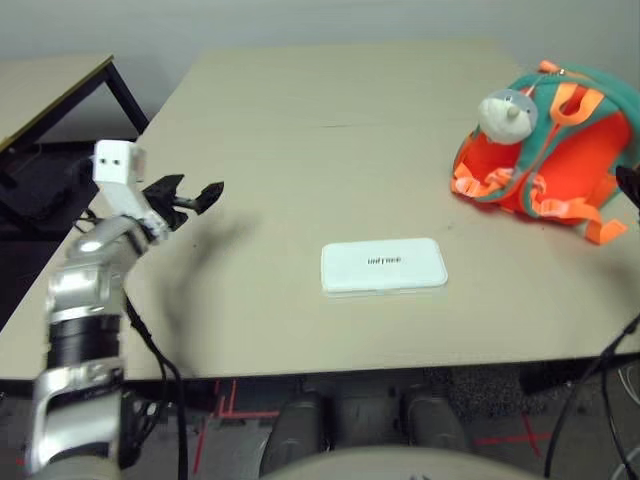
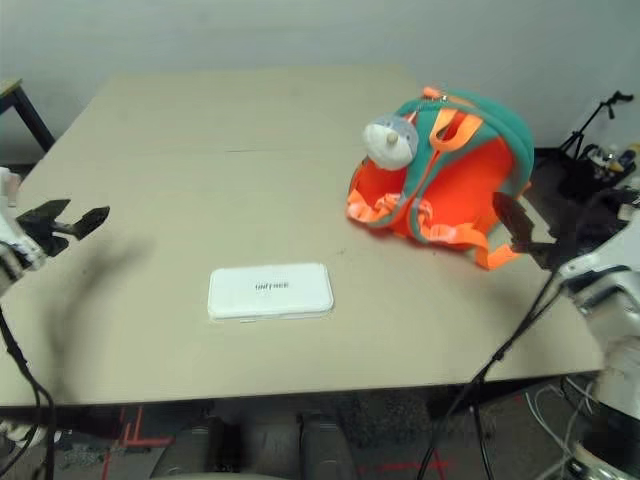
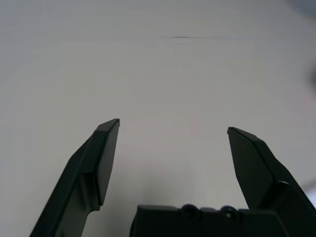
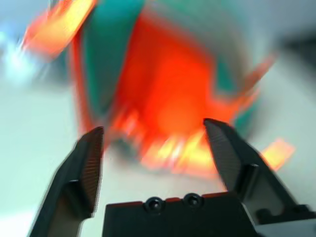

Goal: Put the pencil case into the backpack and zip it.

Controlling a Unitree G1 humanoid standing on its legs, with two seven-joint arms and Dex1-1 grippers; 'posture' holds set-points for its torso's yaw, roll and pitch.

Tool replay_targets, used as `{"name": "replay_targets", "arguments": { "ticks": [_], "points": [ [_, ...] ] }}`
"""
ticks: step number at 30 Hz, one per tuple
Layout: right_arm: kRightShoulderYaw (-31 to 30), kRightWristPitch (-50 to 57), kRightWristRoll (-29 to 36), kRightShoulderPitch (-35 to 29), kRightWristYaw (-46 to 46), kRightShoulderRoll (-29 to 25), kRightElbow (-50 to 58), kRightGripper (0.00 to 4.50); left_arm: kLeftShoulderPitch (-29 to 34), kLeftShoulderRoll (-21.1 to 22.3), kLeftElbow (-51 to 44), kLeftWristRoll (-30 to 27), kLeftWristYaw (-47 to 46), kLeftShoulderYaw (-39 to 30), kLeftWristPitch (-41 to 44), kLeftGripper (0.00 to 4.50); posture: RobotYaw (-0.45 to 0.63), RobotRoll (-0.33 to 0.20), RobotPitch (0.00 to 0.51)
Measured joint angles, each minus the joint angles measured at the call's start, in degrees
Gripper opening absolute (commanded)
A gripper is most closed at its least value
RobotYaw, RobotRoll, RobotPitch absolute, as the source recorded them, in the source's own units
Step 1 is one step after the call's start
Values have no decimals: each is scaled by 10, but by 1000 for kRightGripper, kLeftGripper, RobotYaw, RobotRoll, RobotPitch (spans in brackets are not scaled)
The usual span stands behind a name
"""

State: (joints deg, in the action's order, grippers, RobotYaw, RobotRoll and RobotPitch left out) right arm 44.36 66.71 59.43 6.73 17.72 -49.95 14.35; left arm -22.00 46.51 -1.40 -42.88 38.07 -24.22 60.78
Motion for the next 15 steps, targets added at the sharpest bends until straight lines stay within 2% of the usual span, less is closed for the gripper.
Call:
{"name": "replay_targets", "arguments": {
  "ticks": [2, 4, 6, 10, 11, 15],
  "points": [
    [-8, 111, 80, 22, -23, -6, -3, 2720, -15, 0, -12, -62, 3, -10, 108, 4500, -2, 0, 16],
    [-32, 180, 124, 50, -40, -5, -12, 2034, -20, -6, -11, -90, -1, -11, 174, 4500, 17, 0, 10],
    [-64, 227, 149, 76, -54, -4, -27, 1445, -27, -20, -9, -107, -8, -10, 221, 4500, 25, 0, 7],
    [-139, 235, 160, 110, -69, -3, -52, 175, -30, -49, 2, -116, -10, 6, 277, 4500, 43, 0, 5],
    [-153, 235, 159, 122, -71, -2, -59, 32, -31, -55, 12, -116, -10, 7, 287, 4500, 44, 0, 4],
    [-209, 235, 135, 166, -77, 16, -83, 32, -26, -73, 52, -116, -6, 28, 307, 4500, 56, 0, 1]
  ]
}}
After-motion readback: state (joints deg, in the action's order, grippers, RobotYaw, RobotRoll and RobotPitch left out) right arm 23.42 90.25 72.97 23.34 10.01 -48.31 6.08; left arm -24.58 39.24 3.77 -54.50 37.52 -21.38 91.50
